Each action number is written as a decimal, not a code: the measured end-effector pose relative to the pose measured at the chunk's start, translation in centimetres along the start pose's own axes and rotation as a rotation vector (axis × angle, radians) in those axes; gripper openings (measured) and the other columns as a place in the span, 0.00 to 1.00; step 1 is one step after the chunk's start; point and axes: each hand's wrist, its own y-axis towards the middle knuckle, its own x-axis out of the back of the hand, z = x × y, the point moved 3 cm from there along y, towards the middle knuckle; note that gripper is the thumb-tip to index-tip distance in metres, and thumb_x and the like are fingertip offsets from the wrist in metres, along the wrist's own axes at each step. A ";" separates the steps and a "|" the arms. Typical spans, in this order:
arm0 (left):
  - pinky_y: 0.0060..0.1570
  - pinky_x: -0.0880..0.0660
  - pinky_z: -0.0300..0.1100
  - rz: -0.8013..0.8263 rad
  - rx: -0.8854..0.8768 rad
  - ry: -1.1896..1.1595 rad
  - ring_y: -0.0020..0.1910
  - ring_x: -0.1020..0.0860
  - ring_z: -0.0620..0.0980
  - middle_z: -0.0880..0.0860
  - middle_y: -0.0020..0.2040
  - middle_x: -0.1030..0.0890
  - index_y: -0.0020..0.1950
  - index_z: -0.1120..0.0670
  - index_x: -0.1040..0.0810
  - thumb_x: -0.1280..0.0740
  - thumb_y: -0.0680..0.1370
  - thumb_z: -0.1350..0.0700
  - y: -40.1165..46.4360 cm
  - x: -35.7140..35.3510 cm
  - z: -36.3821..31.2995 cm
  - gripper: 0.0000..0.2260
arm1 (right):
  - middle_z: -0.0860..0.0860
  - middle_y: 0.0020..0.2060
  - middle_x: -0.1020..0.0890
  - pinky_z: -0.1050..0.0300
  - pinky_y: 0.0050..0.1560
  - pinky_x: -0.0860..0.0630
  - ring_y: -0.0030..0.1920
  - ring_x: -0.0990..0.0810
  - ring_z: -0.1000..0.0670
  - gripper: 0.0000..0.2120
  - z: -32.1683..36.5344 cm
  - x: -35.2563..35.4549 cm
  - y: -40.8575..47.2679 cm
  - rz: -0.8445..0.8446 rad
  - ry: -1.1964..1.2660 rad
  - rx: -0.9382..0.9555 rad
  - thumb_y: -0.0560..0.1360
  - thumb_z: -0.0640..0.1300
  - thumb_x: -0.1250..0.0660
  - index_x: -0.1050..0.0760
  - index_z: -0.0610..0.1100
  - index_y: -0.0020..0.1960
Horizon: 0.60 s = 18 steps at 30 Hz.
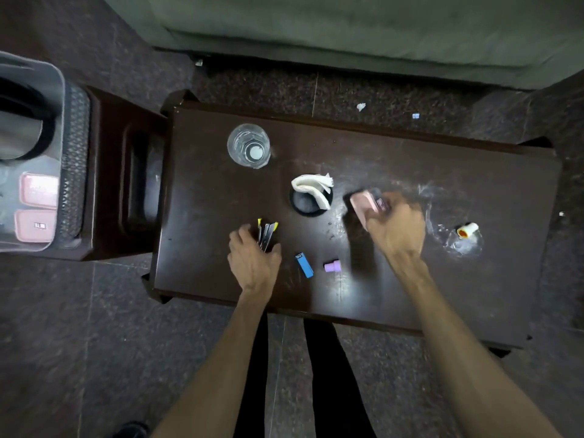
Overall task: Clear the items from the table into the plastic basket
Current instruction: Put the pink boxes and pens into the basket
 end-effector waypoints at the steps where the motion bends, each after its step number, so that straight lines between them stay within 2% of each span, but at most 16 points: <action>1: 0.59 0.23 0.57 0.041 0.005 -0.005 0.61 0.21 0.62 0.58 0.61 0.21 0.65 0.57 0.24 0.20 0.71 0.51 0.8 0.0 -0.1 0.27 | 0.43 0.47 0.14 0.52 0.47 0.24 0.51 0.17 0.37 0.14 -0.4 -0.1 -1.1 0.024 0.023 -0.027 0.73 0.50 0.27 0.17 0.45 0.56; 3: 0.56 0.22 0.54 0.057 -0.006 -0.029 0.58 0.19 0.61 0.57 0.58 0.18 0.61 0.55 0.20 0.23 0.73 0.52 2.1 0.2 -0.3 0.19 | 0.46 0.42 0.15 0.55 0.44 0.29 0.46 0.17 0.39 0.11 -0.6 -0.6 -3.3 0.101 0.055 -0.057 0.73 0.50 0.26 0.18 0.45 0.52; 5: 0.54 0.22 0.53 0.029 0.011 -0.086 0.55 0.18 0.61 0.56 0.55 0.17 0.57 0.55 0.19 0.25 0.74 0.53 2.6 0.8 0.0 0.14 | 0.49 0.41 0.16 0.58 0.45 0.31 0.44 0.18 0.45 0.12 0.1 -1.4 -5.3 0.188 0.097 -0.055 0.73 0.50 0.25 0.17 0.46 0.53; 9: 0.50 0.23 0.51 -0.073 0.077 -0.238 0.49 0.18 0.60 0.51 0.49 0.17 0.54 0.53 0.21 0.27 0.71 0.53 2.6 2.5 1.4 0.13 | 0.54 0.40 0.16 0.63 0.44 0.29 0.43 0.16 0.49 0.14 3.6 -3.3 -8.5 0.287 0.178 -0.020 0.73 0.48 0.24 0.17 0.49 0.58; 11: 0.49 0.24 0.50 -0.169 0.125 -0.347 0.47 0.17 0.57 0.48 0.46 0.17 0.52 0.52 0.22 0.26 0.69 0.51 2.8 4.5 2.8 0.13 | 0.56 0.41 0.15 0.66 0.43 0.27 0.41 0.17 0.55 0.14 6.9 -4.6 -9.9 0.318 0.213 0.034 0.73 0.48 0.24 0.17 0.50 0.59; 15: 0.48 0.22 0.47 -0.367 0.189 -0.572 0.40 0.18 0.48 0.47 0.40 0.18 0.52 0.50 0.21 0.26 0.69 0.51 3.2 9.5 5.5 0.13 | 0.54 0.47 0.13 0.57 0.48 0.21 0.45 0.16 0.53 0.16 13.8 -7.3 -11.6 0.370 0.295 0.139 0.75 0.46 0.26 0.19 0.50 0.62; 18: 0.46 0.22 0.38 -0.520 0.191 -0.700 0.38 0.19 0.44 0.46 0.41 0.17 0.54 0.50 0.20 0.26 0.69 0.54 4.4 14.8 8.4 0.14 | 0.60 0.46 0.15 0.59 0.47 0.23 0.46 0.18 0.61 0.14 20.4 -9.6 -12.6 0.425 0.361 0.181 0.75 0.46 0.26 0.20 0.53 0.60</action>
